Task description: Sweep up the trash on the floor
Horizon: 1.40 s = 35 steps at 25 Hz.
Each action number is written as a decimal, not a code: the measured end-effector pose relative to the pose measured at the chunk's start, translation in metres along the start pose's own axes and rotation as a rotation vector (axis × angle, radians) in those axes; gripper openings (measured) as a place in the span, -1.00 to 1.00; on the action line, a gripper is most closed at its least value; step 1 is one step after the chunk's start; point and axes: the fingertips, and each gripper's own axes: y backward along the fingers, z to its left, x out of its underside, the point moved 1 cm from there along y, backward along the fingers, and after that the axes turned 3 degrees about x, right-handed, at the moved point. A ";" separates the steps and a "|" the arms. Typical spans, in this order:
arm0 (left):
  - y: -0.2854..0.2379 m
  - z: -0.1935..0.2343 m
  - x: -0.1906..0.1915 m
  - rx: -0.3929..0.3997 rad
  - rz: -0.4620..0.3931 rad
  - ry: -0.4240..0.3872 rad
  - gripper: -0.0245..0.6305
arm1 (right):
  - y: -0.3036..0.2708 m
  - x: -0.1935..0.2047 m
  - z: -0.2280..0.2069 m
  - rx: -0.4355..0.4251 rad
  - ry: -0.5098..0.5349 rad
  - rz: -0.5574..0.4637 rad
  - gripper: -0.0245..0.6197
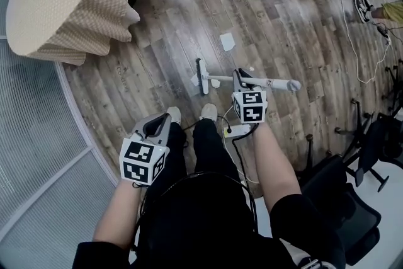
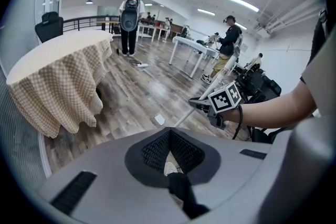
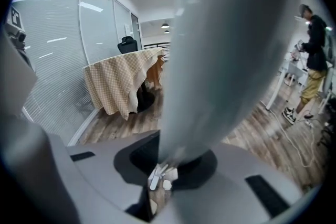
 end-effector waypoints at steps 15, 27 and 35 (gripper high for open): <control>-0.015 -0.046 -0.059 0.044 -0.036 -0.106 -0.93 | 0.080 -0.025 -0.073 0.096 -0.209 -0.090 -0.76; -0.018 -0.056 -0.072 0.015 -0.040 -0.144 -0.93 | 0.169 -0.018 -0.190 0.353 -0.243 -0.136 -0.76; -0.031 -0.069 -0.066 0.010 0.016 -0.193 -0.93 | 0.125 0.015 -0.196 0.388 -0.047 -0.039 -0.76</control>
